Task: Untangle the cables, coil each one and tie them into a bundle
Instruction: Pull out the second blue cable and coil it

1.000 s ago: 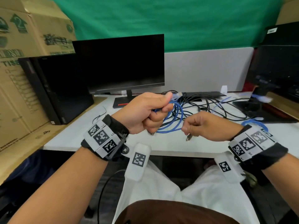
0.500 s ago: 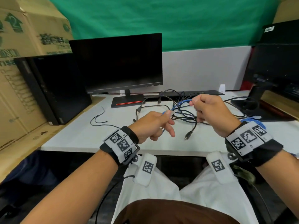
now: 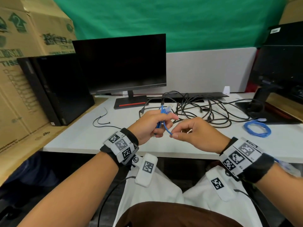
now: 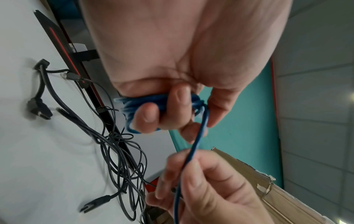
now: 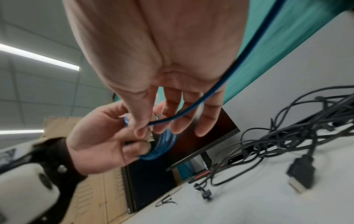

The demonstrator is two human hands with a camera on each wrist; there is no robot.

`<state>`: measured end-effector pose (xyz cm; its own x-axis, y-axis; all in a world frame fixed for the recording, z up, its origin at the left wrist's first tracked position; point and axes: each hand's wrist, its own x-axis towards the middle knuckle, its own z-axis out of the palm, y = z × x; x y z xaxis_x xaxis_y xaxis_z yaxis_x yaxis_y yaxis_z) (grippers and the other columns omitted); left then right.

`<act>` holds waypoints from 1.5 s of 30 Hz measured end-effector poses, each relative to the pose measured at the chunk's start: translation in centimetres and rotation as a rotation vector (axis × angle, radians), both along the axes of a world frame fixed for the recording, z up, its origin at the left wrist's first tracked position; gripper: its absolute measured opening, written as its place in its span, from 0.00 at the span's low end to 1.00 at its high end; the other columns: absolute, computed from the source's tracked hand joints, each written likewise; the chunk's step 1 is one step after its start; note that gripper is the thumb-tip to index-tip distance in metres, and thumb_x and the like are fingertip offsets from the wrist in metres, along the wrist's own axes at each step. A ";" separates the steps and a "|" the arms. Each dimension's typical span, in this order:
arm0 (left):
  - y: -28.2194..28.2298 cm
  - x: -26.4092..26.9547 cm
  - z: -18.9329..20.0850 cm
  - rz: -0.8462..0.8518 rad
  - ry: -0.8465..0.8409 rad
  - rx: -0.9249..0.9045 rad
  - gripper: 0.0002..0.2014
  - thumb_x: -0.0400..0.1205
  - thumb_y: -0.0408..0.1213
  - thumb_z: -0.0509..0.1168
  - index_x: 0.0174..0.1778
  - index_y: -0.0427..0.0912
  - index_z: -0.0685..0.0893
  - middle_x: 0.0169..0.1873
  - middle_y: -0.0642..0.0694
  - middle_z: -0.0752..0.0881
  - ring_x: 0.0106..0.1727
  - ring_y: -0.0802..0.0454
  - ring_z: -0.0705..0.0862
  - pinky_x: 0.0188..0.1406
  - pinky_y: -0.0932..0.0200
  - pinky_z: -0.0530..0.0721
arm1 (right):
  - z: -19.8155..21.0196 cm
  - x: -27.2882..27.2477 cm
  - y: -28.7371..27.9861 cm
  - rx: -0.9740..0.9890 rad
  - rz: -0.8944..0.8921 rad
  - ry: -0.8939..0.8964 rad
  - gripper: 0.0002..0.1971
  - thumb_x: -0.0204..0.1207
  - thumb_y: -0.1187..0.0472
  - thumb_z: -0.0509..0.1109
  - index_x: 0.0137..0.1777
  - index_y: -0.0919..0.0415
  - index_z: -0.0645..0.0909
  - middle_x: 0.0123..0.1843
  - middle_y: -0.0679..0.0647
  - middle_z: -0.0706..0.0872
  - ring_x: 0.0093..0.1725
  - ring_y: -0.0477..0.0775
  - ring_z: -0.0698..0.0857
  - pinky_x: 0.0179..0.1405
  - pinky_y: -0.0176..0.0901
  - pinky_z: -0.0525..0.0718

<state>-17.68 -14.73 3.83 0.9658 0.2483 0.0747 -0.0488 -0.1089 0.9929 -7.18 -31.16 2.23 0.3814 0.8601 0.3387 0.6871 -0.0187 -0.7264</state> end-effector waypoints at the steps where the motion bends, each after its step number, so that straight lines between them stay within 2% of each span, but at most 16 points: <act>1: -0.1 0.0 0.0 0.005 -0.022 0.000 0.12 0.87 0.38 0.61 0.51 0.37 0.88 0.27 0.48 0.78 0.23 0.55 0.63 0.27 0.57 0.62 | -0.1 0.1 0.0 0.000 -0.026 -0.015 0.04 0.75 0.59 0.79 0.39 0.55 0.91 0.35 0.50 0.90 0.35 0.59 0.80 0.40 0.48 0.81; 4: 0.1 0.2 0.5 0.090 -0.137 -0.077 0.14 0.90 0.38 0.56 0.40 0.41 0.80 0.19 0.50 0.67 0.25 0.52 0.62 0.30 0.55 0.66 | 0.3 0.8 -0.3 -0.030 -0.074 -0.047 0.12 0.75 0.53 0.78 0.34 0.58 0.87 0.25 0.41 0.83 0.28 0.43 0.78 0.33 0.37 0.79; 8: 1.0 -0.3 1.4 0.133 -0.240 -0.333 0.17 0.92 0.42 0.53 0.36 0.43 0.73 0.17 0.53 0.62 0.25 0.52 0.67 0.31 0.55 0.79 | 1.8 1.5 -1.3 -0.349 0.101 -0.115 0.15 0.83 0.54 0.69 0.35 0.55 0.82 0.28 0.43 0.86 0.28 0.43 0.82 0.35 0.38 0.83; 10: 1.0 -0.5 1.6 0.089 -0.250 -0.392 0.19 0.91 0.44 0.53 0.35 0.44 0.72 0.16 0.53 0.61 0.20 0.54 0.64 0.29 0.53 0.83 | 2.0 1.8 -1.7 -0.444 0.120 -0.218 0.14 0.84 0.54 0.68 0.35 0.52 0.83 0.30 0.41 0.85 0.29 0.38 0.80 0.34 0.30 0.79; 13: 0.4 -0.8 2.0 0.006 -0.236 -0.426 0.21 0.89 0.49 0.56 0.31 0.46 0.72 0.15 0.54 0.58 0.15 0.56 0.58 0.22 0.58 0.77 | 1.6 2.4 -1.8 -0.487 -0.052 -0.467 0.11 0.82 0.52 0.70 0.42 0.54 0.89 0.39 0.48 0.85 0.37 0.43 0.81 0.41 0.37 0.79; 15: 0.0 -1.1 2.5 -0.074 -0.212 -0.492 0.22 0.86 0.54 0.57 0.27 0.48 0.71 0.15 0.54 0.55 0.14 0.55 0.54 0.18 0.62 0.68 | 1.2 2.7 -1.7 -0.431 -0.184 -0.442 0.11 0.82 0.54 0.70 0.45 0.57 0.90 0.40 0.50 0.89 0.32 0.42 0.83 0.35 0.37 0.81; 17: -0.4 -1.4 2.8 -0.183 -0.185 -0.572 0.23 0.84 0.57 0.57 0.25 0.49 0.68 0.15 0.54 0.53 0.14 0.55 0.52 0.15 0.64 0.64 | 1.0 2.7 -1.5 -0.356 -0.179 -0.180 0.08 0.82 0.60 0.69 0.44 0.61 0.88 0.38 0.57 0.91 0.27 0.45 0.87 0.30 0.39 0.86; 21: -1.5 -1.8 2.7 -0.394 -0.147 -0.617 0.24 0.82 0.60 0.59 0.26 0.50 0.61 0.14 0.54 0.54 0.14 0.55 0.53 0.14 0.67 0.62 | 2.4 1.1 -1.2 -0.065 0.104 0.727 0.13 0.76 0.76 0.59 0.51 0.72 0.86 0.48 0.64 0.91 0.45 0.60 0.92 0.43 0.50 0.91; 24: -2.5 -1.9 2.6 -0.434 -0.119 -0.576 0.25 0.80 0.60 0.60 0.26 0.49 0.60 0.14 0.54 0.54 0.14 0.54 0.52 0.14 0.67 0.61 | 3.3 0.2 -0.8 0.171 0.143 1.071 0.13 0.78 0.75 0.55 0.46 0.69 0.82 0.40 0.61 0.88 0.36 0.55 0.90 0.38 0.46 0.90; 28: -3.0 -1.8 2.4 -0.391 -0.112 -0.502 0.26 0.80 0.59 0.61 0.26 0.48 0.58 0.14 0.53 0.54 0.13 0.54 0.53 0.15 0.67 0.67 | 3.4 -0.4 -0.8 0.193 0.089 1.034 0.14 0.82 0.77 0.55 0.56 0.65 0.80 0.39 0.61 0.86 0.23 0.48 0.75 0.20 0.39 0.79; 30: -2.8 -1.6 2.4 -0.296 -0.131 -0.439 0.27 0.82 0.58 0.61 0.24 0.49 0.59 0.13 0.54 0.56 0.12 0.56 0.56 0.16 0.64 0.72 | 3.4 -0.3 -1.0 0.135 0.145 1.006 0.16 0.83 0.74 0.57 0.61 0.63 0.82 0.46 0.63 0.89 0.25 0.49 0.74 0.22 0.39 0.77; 33: -2.2 -1.2 2.2 -0.150 -0.158 -0.393 0.25 0.80 0.57 0.65 0.24 0.48 0.64 0.13 0.55 0.59 0.13 0.57 0.60 0.25 0.58 0.81 | 3.8 -0.2 -1.1 0.113 0.245 1.014 0.15 0.83 0.67 0.58 0.64 0.63 0.83 0.41 0.57 0.86 0.26 0.48 0.69 0.27 0.41 0.77; 37: -2.0 -0.6 2.2 -0.025 -0.182 -0.339 0.21 0.78 0.55 0.69 0.30 0.45 0.72 0.18 0.53 0.61 0.16 0.57 0.62 0.30 0.54 0.84 | 4.3 -0.2 -1.1 0.090 0.292 1.008 0.26 0.83 0.42 0.59 0.65 0.62 0.83 0.34 0.51 0.75 0.31 0.50 0.59 0.30 0.43 0.75; 39: -2.2 -0.5 2.2 0.013 -0.207 -0.290 0.18 0.79 0.52 0.69 0.35 0.41 0.77 0.22 0.52 0.66 0.19 0.57 0.65 0.29 0.54 0.85 | 4.2 -0.1 -1.2 0.078 0.229 0.828 0.35 0.77 0.33 0.66 0.64 0.68 0.82 0.33 0.50 0.76 0.29 0.47 0.65 0.31 0.43 0.75; 42: -3.1 -0.1 2.2 0.081 -0.243 -0.134 0.17 0.82 0.49 0.67 0.43 0.35 0.79 0.29 0.47 0.72 0.20 0.55 0.67 0.29 0.53 0.87 | 3.6 -0.8 -1.0 0.126 0.034 0.407 0.11 0.78 0.55 0.75 0.49 0.65 0.86 0.32 0.48 0.83 0.29 0.44 0.77 0.27 0.42 0.78; 45: -3.9 0.1 1.9 0.141 -0.242 -0.091 0.16 0.86 0.47 0.64 0.45 0.34 0.81 0.29 0.49 0.75 0.20 0.55 0.67 0.26 0.55 0.85 | 3.1 -0.4 -0.6 0.115 -0.103 0.518 0.05 0.78 0.63 0.73 0.42 0.62 0.88 0.26 0.51 0.77 0.27 0.51 0.73 0.25 0.44 0.81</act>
<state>-17.57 -18.66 5.77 0.8780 0.3955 0.2697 -0.2759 -0.0424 0.9603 -7.57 -31.80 5.32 0.6041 0.7778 0.1733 0.2369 0.0324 -0.9710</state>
